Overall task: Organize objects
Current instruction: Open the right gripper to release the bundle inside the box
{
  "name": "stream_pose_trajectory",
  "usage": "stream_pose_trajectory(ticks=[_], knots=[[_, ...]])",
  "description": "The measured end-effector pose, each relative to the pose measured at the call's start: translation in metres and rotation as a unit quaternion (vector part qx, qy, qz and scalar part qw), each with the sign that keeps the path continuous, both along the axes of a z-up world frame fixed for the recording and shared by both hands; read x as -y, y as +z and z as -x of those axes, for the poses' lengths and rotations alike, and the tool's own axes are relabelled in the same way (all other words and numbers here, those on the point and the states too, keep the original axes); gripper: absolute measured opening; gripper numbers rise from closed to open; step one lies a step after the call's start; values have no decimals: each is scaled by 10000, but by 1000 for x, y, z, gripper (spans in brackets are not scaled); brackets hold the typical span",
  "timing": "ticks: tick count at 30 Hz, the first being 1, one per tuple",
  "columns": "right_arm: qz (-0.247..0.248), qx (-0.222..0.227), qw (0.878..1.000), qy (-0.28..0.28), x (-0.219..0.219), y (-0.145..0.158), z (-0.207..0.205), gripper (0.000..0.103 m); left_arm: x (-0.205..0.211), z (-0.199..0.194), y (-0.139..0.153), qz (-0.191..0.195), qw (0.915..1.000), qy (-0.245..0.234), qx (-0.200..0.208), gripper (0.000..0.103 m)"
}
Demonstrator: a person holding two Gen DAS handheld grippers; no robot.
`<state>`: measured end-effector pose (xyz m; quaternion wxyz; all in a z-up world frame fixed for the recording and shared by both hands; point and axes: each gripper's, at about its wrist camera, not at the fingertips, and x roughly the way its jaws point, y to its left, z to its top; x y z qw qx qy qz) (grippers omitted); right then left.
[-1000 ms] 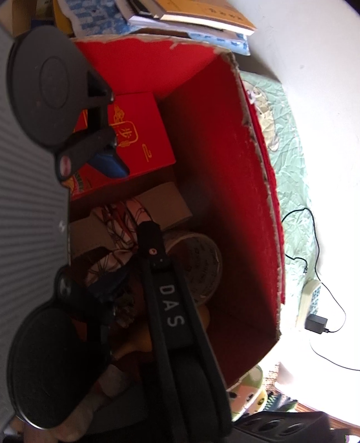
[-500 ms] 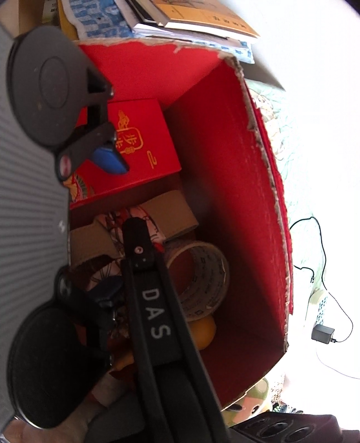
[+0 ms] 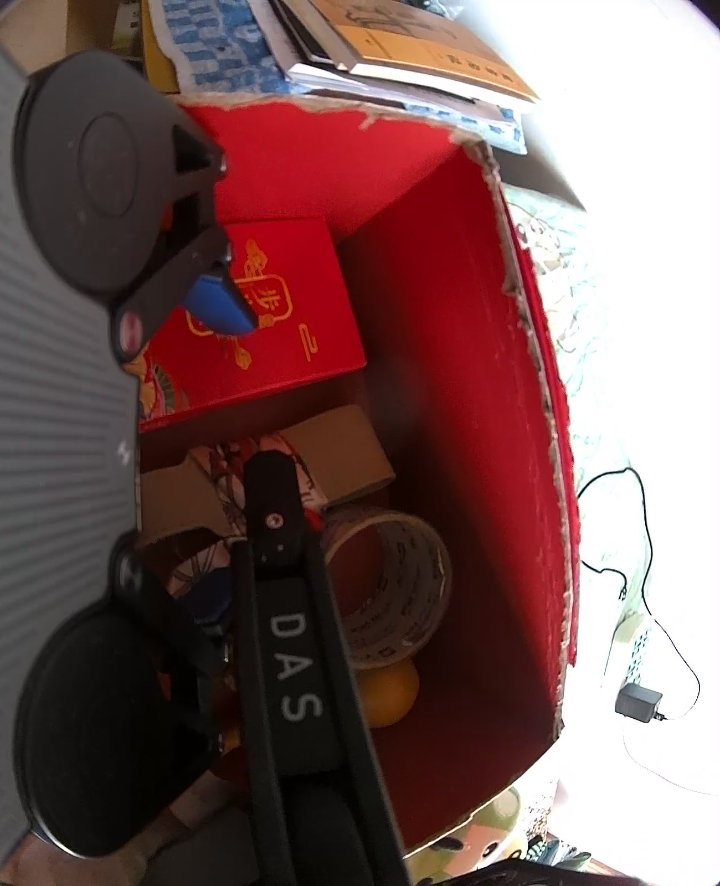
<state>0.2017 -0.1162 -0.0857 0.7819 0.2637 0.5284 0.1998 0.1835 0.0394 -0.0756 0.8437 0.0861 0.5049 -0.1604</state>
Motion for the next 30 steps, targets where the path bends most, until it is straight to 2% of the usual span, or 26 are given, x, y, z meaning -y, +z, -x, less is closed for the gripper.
stream_pose_trajectory(ticks=[18, 30], knots=[[-26, 70, 10000, -33, 0, 3, 0, 29, 3, -1, 1, -379, 9991, 186, 90, 92], [12, 123, 9999, -80, -2, 3, 1, 29, 0, -2, 1, -340, 9990, 285, 52, 92]])
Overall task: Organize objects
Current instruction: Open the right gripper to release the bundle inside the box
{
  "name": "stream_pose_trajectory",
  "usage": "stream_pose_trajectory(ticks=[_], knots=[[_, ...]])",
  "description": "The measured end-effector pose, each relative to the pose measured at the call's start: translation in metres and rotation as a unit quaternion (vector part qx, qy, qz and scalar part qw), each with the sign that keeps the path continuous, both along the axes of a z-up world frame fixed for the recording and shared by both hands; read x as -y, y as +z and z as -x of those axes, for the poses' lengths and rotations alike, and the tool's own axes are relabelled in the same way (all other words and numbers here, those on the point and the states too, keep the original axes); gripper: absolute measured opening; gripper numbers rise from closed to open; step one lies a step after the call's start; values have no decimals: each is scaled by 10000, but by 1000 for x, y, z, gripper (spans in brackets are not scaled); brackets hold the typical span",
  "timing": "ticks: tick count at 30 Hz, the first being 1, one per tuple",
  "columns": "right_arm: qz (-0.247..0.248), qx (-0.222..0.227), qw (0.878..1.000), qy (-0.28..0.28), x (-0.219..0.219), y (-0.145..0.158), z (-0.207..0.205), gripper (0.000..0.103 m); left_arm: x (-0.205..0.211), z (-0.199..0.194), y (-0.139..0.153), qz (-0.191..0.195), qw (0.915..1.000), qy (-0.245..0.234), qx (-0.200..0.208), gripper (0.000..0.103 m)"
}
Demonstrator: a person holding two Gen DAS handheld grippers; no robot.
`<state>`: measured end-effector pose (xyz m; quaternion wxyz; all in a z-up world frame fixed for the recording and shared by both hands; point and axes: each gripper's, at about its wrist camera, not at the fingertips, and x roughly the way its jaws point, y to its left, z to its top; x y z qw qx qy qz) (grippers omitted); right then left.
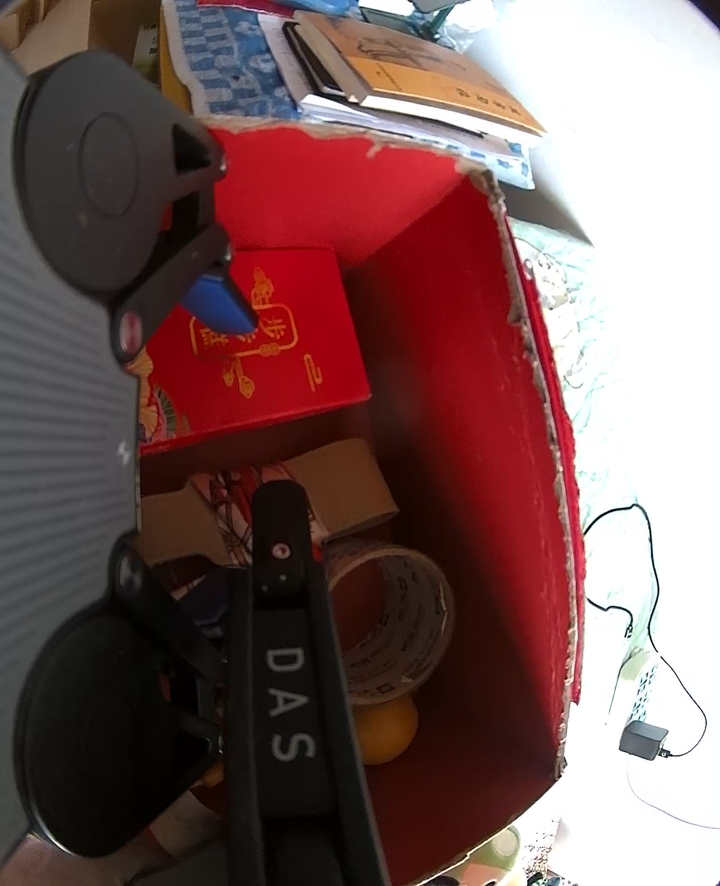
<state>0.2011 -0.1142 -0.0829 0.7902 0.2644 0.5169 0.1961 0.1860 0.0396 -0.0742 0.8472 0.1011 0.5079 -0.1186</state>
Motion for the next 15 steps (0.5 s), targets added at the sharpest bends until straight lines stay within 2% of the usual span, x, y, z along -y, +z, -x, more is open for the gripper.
stream_pose_trajectory(ticks=[8, 15], knots=[[30, 37, 10000, -50, 0, 0, 1, 29, -1, 2, 1, 9, 9999, 81, 83, 92], [68, 84, 9999, -99, 0, 0, 1, 29, 0, 8, 4, -57, 9990, 125, 426, 92]])
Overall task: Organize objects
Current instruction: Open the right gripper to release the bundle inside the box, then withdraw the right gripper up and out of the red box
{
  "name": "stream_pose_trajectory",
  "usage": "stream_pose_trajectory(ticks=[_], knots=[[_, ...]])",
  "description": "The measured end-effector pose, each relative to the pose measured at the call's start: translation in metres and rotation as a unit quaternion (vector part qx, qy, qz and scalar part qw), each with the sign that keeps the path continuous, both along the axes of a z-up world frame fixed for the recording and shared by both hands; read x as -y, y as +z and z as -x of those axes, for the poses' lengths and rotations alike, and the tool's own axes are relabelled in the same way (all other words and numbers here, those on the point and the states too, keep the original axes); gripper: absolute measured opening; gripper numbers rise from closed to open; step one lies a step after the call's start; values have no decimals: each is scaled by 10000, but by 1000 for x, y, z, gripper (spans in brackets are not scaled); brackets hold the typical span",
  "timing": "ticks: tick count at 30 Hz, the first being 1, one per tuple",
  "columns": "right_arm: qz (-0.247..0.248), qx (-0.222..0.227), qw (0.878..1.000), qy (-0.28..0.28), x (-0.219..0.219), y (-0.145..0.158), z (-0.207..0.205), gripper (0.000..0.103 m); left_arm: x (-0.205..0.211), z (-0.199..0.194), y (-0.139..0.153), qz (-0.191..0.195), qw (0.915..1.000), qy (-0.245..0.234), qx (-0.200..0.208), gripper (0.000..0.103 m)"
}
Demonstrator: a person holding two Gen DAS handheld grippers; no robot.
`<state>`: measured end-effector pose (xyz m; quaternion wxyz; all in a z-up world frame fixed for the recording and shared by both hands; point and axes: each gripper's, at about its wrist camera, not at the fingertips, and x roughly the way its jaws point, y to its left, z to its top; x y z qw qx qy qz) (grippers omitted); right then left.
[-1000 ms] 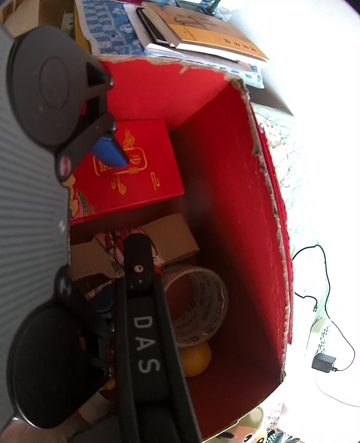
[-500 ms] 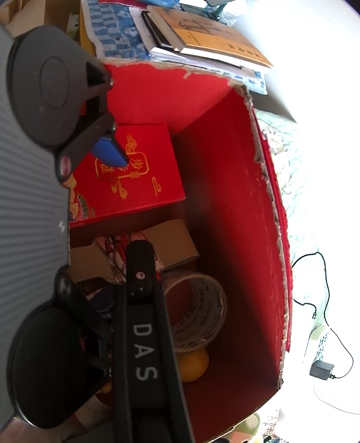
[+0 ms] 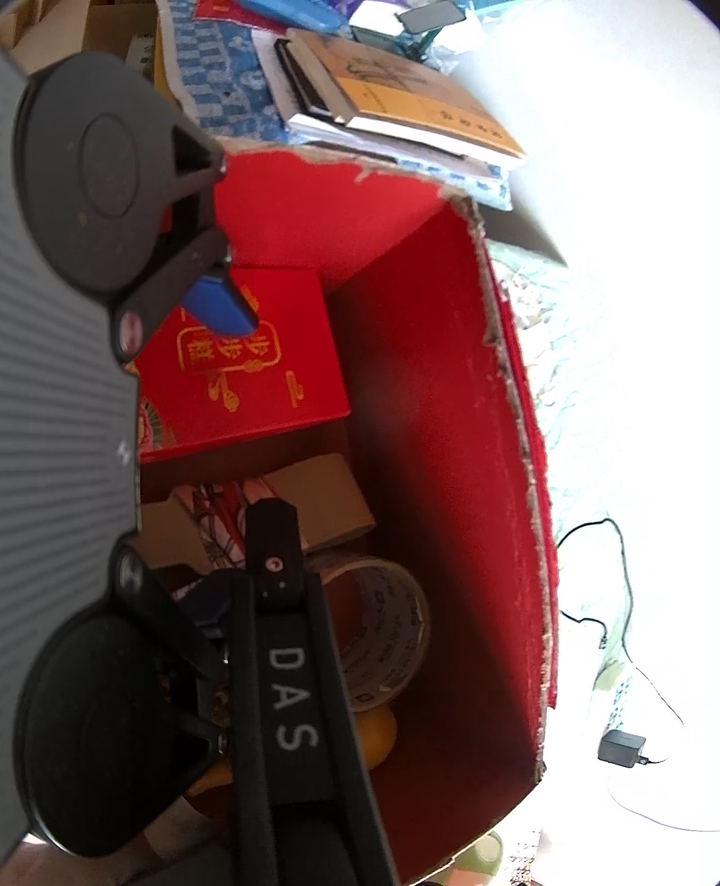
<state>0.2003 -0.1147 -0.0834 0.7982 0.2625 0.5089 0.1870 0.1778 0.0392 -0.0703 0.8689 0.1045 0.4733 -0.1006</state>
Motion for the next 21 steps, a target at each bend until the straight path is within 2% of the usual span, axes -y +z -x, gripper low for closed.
stream_pose_trajectory(ticks=[10, 14, 21], knots=[[79, 114, 9999, -71, 0, 2, 2, 29, 1, 6, 3, 50, 9992, 144, 382, 92], [304, 358, 9988, -106, -3, 9, 6, 29, 7, 14, 7, -199, 9972, 223, 683, 92], [383, 647, 9968, -287, 3, 21, 17, 31, 3, 24, 21, 29, 9962, 197, 849, 92]])
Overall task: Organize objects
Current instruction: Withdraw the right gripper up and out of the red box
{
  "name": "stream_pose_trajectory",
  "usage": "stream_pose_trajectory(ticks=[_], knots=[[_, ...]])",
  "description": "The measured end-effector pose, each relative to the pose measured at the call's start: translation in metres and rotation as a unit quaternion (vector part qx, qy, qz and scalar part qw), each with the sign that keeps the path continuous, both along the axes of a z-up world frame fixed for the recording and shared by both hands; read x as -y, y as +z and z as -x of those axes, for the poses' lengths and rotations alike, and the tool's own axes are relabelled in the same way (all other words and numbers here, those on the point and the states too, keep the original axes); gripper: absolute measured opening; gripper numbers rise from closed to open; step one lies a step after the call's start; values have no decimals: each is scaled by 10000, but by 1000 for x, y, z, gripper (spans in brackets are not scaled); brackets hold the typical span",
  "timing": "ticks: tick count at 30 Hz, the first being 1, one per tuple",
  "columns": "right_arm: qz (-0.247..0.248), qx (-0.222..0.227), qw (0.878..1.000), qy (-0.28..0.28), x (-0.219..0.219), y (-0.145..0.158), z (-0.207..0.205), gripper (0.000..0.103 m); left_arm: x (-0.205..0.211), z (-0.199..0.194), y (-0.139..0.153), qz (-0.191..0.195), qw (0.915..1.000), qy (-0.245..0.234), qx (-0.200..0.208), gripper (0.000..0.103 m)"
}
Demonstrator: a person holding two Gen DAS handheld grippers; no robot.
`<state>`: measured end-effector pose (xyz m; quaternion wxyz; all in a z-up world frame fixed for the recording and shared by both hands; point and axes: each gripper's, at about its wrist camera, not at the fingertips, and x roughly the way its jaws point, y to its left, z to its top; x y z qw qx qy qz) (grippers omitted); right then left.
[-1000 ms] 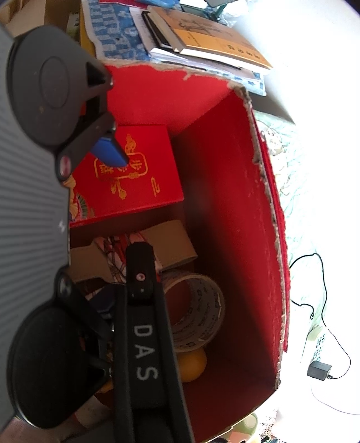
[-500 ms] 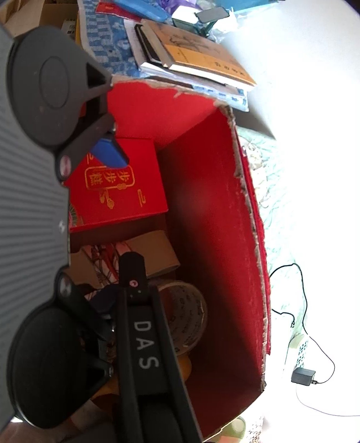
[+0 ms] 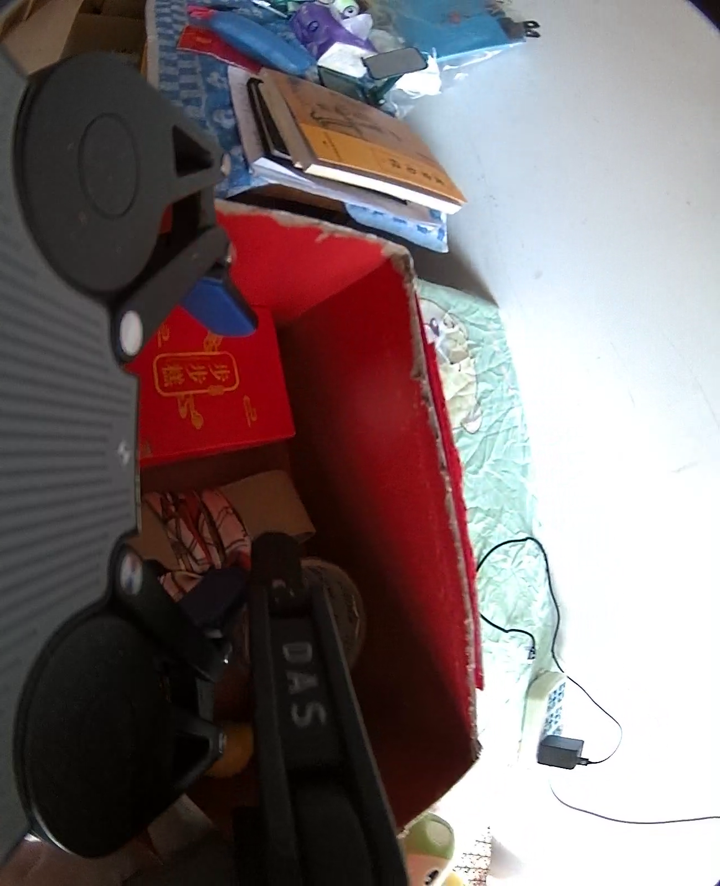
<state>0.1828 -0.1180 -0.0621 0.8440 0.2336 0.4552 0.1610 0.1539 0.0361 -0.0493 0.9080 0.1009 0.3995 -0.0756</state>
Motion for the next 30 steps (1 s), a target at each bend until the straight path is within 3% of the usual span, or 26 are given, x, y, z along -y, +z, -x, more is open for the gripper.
stream_pose_trajectory(ticks=[15, 25, 30], knots=[[735, 1082, 9893, -639, 6, 47, 62, 48, -20, 38, 41, 743, 9970, 109, 204, 99], [1034, 1571, 9768, -1023, 12, 65, 104, 58, -16, 81, 63, 903, 9942, -138, 568, 103], [1107, 1569, 9749, -1131, 11, 64, 120, 59, -14, 93, 62, 792, 9955, -90, 516, 103]])
